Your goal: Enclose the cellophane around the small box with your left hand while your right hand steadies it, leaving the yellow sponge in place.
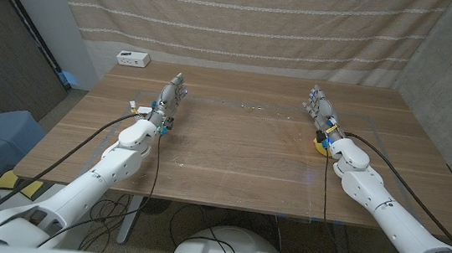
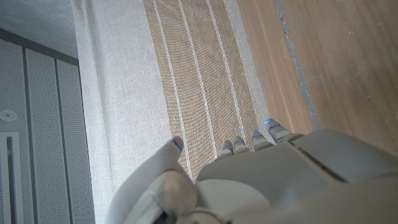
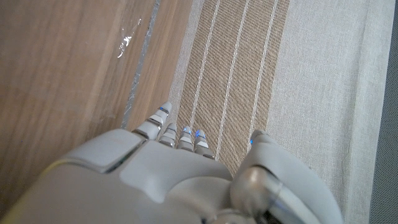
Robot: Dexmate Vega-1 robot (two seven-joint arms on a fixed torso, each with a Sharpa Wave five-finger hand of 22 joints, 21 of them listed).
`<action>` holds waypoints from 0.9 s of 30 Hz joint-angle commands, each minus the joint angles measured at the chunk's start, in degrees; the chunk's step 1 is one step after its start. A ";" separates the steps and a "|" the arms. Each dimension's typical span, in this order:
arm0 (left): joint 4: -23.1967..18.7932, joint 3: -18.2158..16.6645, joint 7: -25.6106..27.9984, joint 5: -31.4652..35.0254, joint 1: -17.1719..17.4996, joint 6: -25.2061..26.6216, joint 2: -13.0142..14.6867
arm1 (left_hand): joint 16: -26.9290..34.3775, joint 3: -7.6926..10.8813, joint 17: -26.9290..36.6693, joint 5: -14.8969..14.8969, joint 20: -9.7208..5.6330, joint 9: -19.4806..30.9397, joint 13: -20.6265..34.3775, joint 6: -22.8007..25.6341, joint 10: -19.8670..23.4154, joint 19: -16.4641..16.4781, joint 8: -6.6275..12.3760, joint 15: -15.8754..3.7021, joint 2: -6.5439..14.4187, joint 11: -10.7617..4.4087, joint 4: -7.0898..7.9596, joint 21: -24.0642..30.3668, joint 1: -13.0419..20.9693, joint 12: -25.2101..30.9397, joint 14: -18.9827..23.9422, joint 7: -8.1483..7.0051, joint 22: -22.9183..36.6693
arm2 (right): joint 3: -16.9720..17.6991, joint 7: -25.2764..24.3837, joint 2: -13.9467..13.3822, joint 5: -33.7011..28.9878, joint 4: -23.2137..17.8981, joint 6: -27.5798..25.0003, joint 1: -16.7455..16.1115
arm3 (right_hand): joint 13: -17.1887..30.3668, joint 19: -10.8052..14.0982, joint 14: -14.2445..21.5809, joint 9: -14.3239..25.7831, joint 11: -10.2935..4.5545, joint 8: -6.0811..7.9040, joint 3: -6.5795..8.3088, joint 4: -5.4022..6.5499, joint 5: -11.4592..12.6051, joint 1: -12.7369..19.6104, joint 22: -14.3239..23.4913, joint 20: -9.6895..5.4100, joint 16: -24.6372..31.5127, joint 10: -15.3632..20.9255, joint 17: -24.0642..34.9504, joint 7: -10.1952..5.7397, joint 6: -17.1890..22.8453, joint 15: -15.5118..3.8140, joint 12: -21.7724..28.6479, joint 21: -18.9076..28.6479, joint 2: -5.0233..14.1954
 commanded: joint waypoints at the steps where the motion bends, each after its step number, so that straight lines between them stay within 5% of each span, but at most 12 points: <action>1: -8.26 0.49 15.15 13.58 2.42 3.03 4.53 | 0.45 1.20 -0.03 -1.57 6.73 0.34 0.21 1.04 -0.71 3.10 0.70 1.85 0.18 -1.42 -4.04 0.10 3.18 0.95 -0.34 -3.00 0.31 | 0.11 0.05 -0.13 0.10 -0.07 -0.05 -0.14 | 0.15 0.41 -0.41 0.06 0.15 0.28 0.51 -0.12 0.34 0.38 0.28 0.30 0.35 -0.48 0.06 0.33 -0.33 0.33 0.37 0.28 -0.12; 2: -9.47 0.57 17.14 15.71 2.74 3.90 5.28 | 0.40 1.04 0.03 -2.44 7.54 0.38 0.29 3.04 1.38 2.96 0.88 2.38 -0.70 0.66 -5.22 -0.48 3.83 1.29 1.26 -3.61 0.36 | 0.13 -0.01 -0.13 0.23 -0.18 -0.25 -0.19 | 0.15 0.41 -0.42 0.06 0.15 0.27 0.50 -0.13 0.34 0.38 0.28 0.32 0.34 -0.48 0.05 0.33 -0.35 0.40 0.37 0.28 -0.18; 5: -13.17 0.74 22.62 21.60 3.61 7.89 7.38 | 0.77 0.98 0.16 -3.76 8.66 0.44 0.42 6.34 4.19 2.53 1.16 4.13 -1.60 2.07 -7.17 -1.46 5.00 1.66 4.92 -4.39 0.43 | -0.07 0.30 -0.17 0.10 -0.04 -0.23 -0.12 | 0.14 0.46 -0.39 0.06 0.27 0.30 0.47 -0.16 0.32 0.36 0.28 0.43 0.34 -0.46 0.04 0.35 -0.29 0.50 0.37 0.29 -0.41; 11: -19.21 0.62 31.45 30.76 5.33 16.08 9.66 | 0.83 0.87 0.31 -4.81 9.11 0.54 0.68 9.37 7.31 2.98 1.37 4.93 -2.85 3.07 -9.54 -2.07 6.45 2.27 7.45 -6.37 0.48 | -0.24 0.26 -0.06 0.11 -0.11 -0.54 -0.04 | 0.15 0.50 -0.40 0.06 0.38 0.34 0.44 -0.20 0.30 0.31 0.27 0.56 0.31 -0.42 0.03 0.36 -0.21 0.59 0.37 0.28 -0.70; 16: -24.94 0.86 36.77 37.64 6.55 26.41 11.17 | 1.01 1.15 0.53 -5.40 10.89 0.67 1.07 10.46 8.60 5.74 1.20 3.79 -3.62 3.76 -11.94 -1.56 8.26 2.46 9.26 -7.60 0.64 | -0.49 0.45 0.03 -0.11 0.23 -0.58 0.27 | 0.15 0.51 -0.34 0.06 0.41 0.35 0.42 -0.21 0.28 0.28 0.27 0.63 0.32 -0.43 0.03 0.41 -0.18 0.63 0.36 0.27 -0.83; 21: -30.08 1.70 39.64 43.24 6.96 38.44 11.87 | 1.62 1.59 0.95 -5.88 12.89 0.90 1.64 12.97 10.19 9.55 1.51 3.06 -4.51 4.02 -15.15 -0.54 10.77 2.89 12.39 -9.09 1.03 | -0.75 0.72 0.33 -0.23 0.82 -0.61 0.85 | 0.15 0.47 -0.34 0.06 0.46 0.35 0.41 -0.24 0.27 0.25 0.27 0.70 0.30 -0.41 0.02 0.42 -0.16 0.67 0.36 0.25 -0.97; 27: -34.86 3.10 39.28 47.35 6.36 51.88 12.38 | 2.45 1.88 1.38 -5.72 13.96 1.12 2.28 15.30 11.99 12.19 1.87 2.85 -5.18 4.51 -17.58 0.20 13.17 3.61 15.46 -8.94 1.33 | -0.96 0.69 0.49 -0.50 1.06 -0.66 1.21 | 0.15 0.48 -0.35 0.06 0.45 0.35 0.40 -0.25 0.25 0.22 0.27 0.71 0.29 -0.43 0.01 0.41 -0.16 0.63 0.34 0.24 -1.08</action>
